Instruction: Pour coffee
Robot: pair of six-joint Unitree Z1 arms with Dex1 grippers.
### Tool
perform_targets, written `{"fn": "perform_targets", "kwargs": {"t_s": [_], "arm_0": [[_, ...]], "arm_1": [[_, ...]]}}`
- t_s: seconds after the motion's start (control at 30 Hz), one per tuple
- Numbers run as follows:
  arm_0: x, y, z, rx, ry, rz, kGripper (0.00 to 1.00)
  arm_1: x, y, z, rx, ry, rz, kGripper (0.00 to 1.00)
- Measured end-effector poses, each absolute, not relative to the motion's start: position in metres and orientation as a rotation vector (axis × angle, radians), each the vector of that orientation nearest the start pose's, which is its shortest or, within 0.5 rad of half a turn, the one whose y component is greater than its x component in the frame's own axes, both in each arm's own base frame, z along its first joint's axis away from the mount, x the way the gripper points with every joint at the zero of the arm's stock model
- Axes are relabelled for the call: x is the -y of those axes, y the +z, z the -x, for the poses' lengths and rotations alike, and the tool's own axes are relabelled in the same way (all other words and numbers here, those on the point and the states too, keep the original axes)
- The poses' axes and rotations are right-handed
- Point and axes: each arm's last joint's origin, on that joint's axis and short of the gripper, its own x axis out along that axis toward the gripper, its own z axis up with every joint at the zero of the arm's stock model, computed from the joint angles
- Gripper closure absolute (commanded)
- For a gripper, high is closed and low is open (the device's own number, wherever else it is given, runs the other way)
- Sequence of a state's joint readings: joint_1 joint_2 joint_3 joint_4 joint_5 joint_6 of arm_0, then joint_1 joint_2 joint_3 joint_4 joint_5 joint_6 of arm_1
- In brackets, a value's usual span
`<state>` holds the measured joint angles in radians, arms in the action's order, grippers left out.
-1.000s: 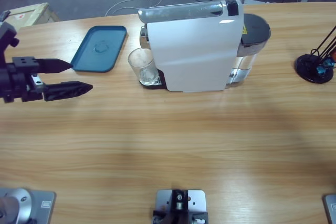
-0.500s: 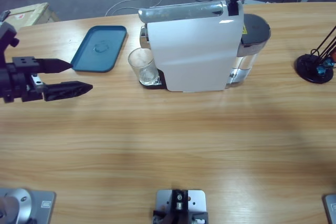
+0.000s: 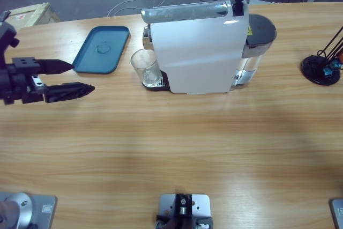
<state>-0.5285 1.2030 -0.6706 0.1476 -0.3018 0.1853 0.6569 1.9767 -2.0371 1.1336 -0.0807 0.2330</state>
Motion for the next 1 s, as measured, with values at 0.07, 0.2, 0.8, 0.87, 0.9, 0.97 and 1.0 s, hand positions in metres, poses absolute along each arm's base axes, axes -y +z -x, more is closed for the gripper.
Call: {"fn": "perform_targets", "kwargs": {"t_s": [0.07,0.2,0.8,0.87,0.9,0.97,1.0], "arm_0": [[0.104,0.295,-0.150,-0.618,-0.860,-0.247,0.018],[0.105,0.296,-0.151,-0.611,-0.860,-0.246,0.018],[0.106,0.295,-0.152,-0.613,-0.864,-0.247,0.018],[0.106,0.295,-0.152,-0.613,-0.864,-0.247,0.018],[0.106,0.295,-0.152,-0.613,-0.864,-0.247,0.018],[0.106,0.295,-0.152,-0.611,-0.865,-0.250,0.018],[0.106,0.295,-0.152,-0.611,-0.864,-0.254,0.018]], "arm_1": [[-0.242,0.404,-0.321,-1.018,0.407,0.168,0.000],[-0.231,0.433,-0.307,-0.942,0.425,0.137,0.000],[-0.232,0.424,-0.303,-0.986,0.439,0.140,0.000],[-0.232,0.421,-0.302,-0.997,0.439,0.143,0.000],[-0.232,0.420,-0.302,-0.999,0.439,0.143,0.000],[-0.233,0.420,-0.302,-0.999,0.440,0.144,0.000],[-0.233,0.420,-0.302,-1.001,0.439,0.144,0.000]]}}
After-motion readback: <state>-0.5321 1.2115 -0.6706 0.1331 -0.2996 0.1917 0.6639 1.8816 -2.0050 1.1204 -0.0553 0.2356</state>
